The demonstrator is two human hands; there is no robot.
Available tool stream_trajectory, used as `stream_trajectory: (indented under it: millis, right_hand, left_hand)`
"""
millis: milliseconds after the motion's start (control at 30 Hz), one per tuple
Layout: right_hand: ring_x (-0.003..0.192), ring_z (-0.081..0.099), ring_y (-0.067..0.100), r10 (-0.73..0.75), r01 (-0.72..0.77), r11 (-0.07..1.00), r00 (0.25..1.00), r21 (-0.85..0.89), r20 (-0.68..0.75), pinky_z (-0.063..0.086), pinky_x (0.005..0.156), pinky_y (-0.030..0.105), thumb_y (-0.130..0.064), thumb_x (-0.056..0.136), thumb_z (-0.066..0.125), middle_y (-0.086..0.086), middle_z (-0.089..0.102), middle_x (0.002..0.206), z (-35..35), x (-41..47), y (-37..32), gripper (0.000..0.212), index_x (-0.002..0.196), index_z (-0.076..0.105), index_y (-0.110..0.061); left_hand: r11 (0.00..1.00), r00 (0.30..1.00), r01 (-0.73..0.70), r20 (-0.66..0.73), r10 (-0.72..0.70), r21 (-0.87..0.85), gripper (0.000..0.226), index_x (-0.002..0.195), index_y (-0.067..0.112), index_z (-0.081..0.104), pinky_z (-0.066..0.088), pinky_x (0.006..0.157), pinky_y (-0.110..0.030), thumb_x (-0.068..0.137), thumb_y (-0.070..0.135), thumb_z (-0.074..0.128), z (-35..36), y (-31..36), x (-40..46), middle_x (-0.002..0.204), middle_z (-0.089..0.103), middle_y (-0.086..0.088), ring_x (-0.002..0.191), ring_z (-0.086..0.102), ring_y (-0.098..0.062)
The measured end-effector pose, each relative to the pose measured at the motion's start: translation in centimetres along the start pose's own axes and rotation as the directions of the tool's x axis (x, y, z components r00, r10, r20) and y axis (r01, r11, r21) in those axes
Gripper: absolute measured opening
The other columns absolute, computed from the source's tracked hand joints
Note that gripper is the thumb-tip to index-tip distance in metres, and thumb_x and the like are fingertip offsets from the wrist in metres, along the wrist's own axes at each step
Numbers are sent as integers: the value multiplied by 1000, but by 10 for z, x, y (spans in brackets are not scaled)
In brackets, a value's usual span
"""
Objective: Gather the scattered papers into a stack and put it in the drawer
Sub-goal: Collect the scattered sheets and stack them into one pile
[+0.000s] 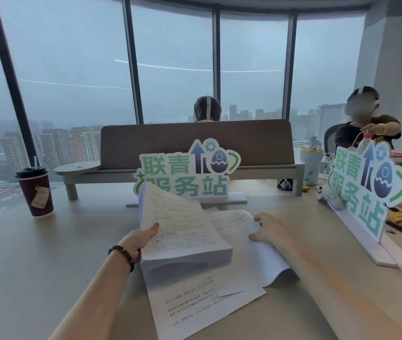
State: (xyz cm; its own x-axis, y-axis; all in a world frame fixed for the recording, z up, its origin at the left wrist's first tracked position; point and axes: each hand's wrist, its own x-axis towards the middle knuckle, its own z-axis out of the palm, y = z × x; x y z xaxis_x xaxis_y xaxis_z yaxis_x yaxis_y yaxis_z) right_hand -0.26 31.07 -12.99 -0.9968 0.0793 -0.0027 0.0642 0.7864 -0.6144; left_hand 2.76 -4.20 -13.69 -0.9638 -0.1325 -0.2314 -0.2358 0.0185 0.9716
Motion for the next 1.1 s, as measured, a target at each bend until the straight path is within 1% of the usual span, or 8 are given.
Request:
stream_trajectory:
  millis: [67,233,400,467,567,800,1000,1100]
  right_hand:
    - [119,53,24,9,-9,1000,1000,14,4,43,86,29,-23,74,84,6,53,139,-3,0,1,79,141,42,-19]
    - [133,45,31,70,-75,989,997,124,44,41,103,36,-17,70,89,10,43,149,-8,1,-1,100,150,30,-16]
    - [111,59,29,113,-112,983,994,146,-1,46,82,29,-17,84,78,14,59,123,-11,1,-1,59,133,50,1]
    - [92,68,26,94,-95,979,995,180,11,55,82,33,-15,83,78,9,69,103,-11,4,4,39,116,65,1]
    - [85,71,25,56,-61,981,998,186,33,59,85,41,-16,83,76,8,74,94,-6,3,5,21,100,73,-5]
    - [99,55,28,59,-47,983,996,177,-67,42,68,29,-20,93,58,10,58,111,1,-5,-5,22,110,55,-6]
    - [90,65,30,105,-97,914,994,393,1,54,86,37,-14,96,58,11,67,99,-9,-1,-8,11,102,65,-7]
    - [93,68,34,127,-163,845,986,509,105,54,93,48,-10,95,62,12,70,95,-7,-3,-11,5,99,63,-7]
  left_hand:
    - [1000,999,-28,28,29,-14,34,126,2,58,48,97,-44,102,25,49,2,7,-3,120,65,-17,105,62,-32]
    - [996,996,-84,18,84,-20,26,116,6,60,53,73,-38,102,26,50,-24,21,-8,108,68,-14,90,65,-30]
    - [986,998,-54,-27,59,159,39,121,2,62,51,94,-48,97,32,58,-46,16,1,117,68,-16,104,65,-34]
    - [971,998,-26,-50,38,236,45,120,4,64,45,105,-51,93,40,63,-54,11,6,121,68,-16,113,63,-35]
    - [962,999,0,-33,10,272,46,122,6,64,41,109,-51,93,42,62,-60,5,14,125,66,-14,119,60,-34]
    - [991,1000,0,-13,2,132,35,115,4,65,47,103,-48,98,33,58,-33,5,7,120,68,-16,112,63,-34]
    - [999,999,9,52,-8,-31,26,116,7,61,44,105,-43,102,26,50,-14,0,10,118,64,-13,106,60,-29]
    - [995,996,35,88,-27,-89,27,116,6,60,54,85,-33,102,26,49,-8,0,14,112,66,-12,94,63,-24]
